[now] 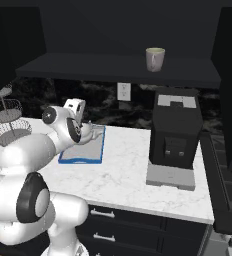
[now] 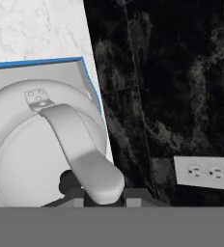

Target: Pick the kettle from the counter and place it on the tray. Then pick the mug from the cabinet and place it on the tray. Then close the cabinet doors.

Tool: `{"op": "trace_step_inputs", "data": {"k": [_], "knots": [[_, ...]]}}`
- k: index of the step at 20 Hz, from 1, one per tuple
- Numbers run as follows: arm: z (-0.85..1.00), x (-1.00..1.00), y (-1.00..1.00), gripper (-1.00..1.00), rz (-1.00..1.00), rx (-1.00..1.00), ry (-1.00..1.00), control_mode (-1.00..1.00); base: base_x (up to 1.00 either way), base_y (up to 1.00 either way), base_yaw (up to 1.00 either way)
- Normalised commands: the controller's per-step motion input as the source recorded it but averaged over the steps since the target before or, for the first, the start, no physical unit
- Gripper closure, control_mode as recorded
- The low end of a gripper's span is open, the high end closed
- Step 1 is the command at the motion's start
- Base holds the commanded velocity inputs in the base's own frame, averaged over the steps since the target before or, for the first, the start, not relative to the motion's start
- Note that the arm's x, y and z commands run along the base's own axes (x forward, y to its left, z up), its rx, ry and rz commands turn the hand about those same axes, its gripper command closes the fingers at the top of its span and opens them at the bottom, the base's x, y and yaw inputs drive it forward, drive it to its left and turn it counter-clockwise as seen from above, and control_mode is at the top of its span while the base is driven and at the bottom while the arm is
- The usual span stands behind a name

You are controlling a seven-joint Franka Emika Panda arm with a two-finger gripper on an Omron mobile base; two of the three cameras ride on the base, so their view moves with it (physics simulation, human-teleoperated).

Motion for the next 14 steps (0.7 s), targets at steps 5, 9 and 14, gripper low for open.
{"op": "trace_step_inputs", "data": {"k": [5,9,14], "knots": [[-0.27,0.44,0.26,1.00,0.00,-0.03,0.00,-1.00,0.00,0.00,0.00],[-0.30,0.42,0.10,1.00,0.00,0.00,0.00,-1.00,0.00,0.00,0.00],[-0.20,0.47,0.00,1.00,0.00,0.00,0.03,-1.00,0.00,0.00,0.00]]}}
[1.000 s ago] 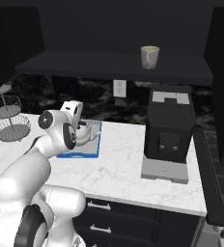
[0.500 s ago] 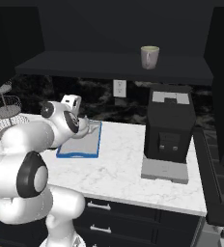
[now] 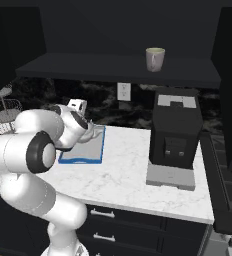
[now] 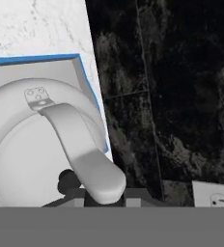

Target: Pick the kettle from the counter and place it on the tray. Then pick the mug from the cabinet and place it on the tray. Then close the cabinet doors.

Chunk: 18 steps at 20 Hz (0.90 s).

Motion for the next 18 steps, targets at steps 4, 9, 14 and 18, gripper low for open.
{"op": "trace_step_inputs", "data": {"k": [4,9,14,18], "knots": [[-0.35,0.30,0.03,1.00,0.00,0.00,0.07,-1.00,0.00,0.00,0.00],[-0.26,0.26,0.03,1.00,0.00,0.00,0.01,-1.00,0.00,0.00,0.00],[-0.13,0.29,0.01,1.00,0.00,0.00,0.00,-1.00,0.00,0.00,0.00],[-0.17,0.24,0.05,1.00,0.00,0.00,0.00,-1.00,0.00,0.00,0.00]]}}
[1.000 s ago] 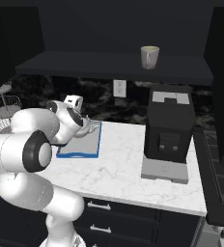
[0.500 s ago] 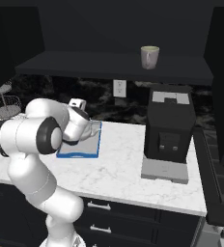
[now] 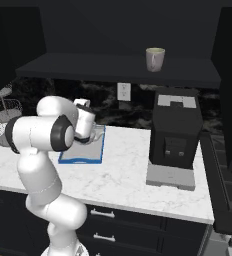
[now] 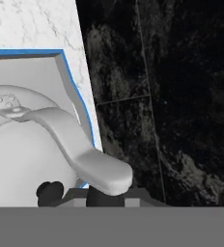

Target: Pick the kettle from the counter and place it on the tray. Then pick the mug from the cabinet and place it on the tray. Then close the cabinet doors.

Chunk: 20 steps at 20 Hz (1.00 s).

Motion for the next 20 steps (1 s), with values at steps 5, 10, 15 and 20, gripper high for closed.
{"op": "trace_step_inputs", "data": {"k": [5,10,15,20], "knots": [[-0.29,0.09,0.01,-1.00,0.00,0.00,0.00,-1.00,0.00,0.00,0.00],[-0.30,0.00,0.00,-1.00,0.00,0.00,-0.01,-1.00,0.00,0.00,0.00],[0.00,0.00,0.05,-1.00,0.00,0.00,-0.12,-1.00,0.00,0.00,0.00],[0.01,-0.21,0.15,-1.00,0.00,0.00,-0.12,-1.00,0.00,0.00,0.00]]}}
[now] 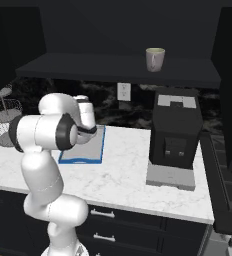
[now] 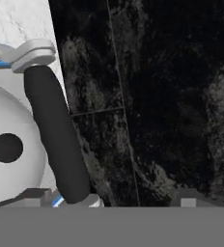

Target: Pick the kettle from the counter and place it on the tray. Then pick the mug from the cabinet and place it on the tray. Then close the cabinet doors.

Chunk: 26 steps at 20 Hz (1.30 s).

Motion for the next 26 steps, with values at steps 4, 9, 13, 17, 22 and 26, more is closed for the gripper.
{"op": "trace_step_inputs", "data": {"k": [4,9,13,17,22,26], "knots": [[0.00,-0.43,0.13,-1.00,0.00,0.00,-0.07,-1.00,0.00,0.00,0.00],[0.21,-0.44,0.02,-1.00,0.00,0.00,0.00,-1.00,0.00,0.00,0.00],[0.40,-0.48,0.00,-1.00,-0.14,0.11,0.04,-1.00,0.00,0.00,0.00],[0.53,-0.48,0.00,-1.00,-0.22,0.19,0.08,-1.00,0.00,0.00,0.00],[0.63,-0.44,0.01,-1.00,-0.26,0.21,0.13,-1.00,0.00,0.00,0.00],[0.74,-0.34,0.06,-1.00,-0.24,0.25,0.18,-1.00,0.00,0.00,0.00]]}}
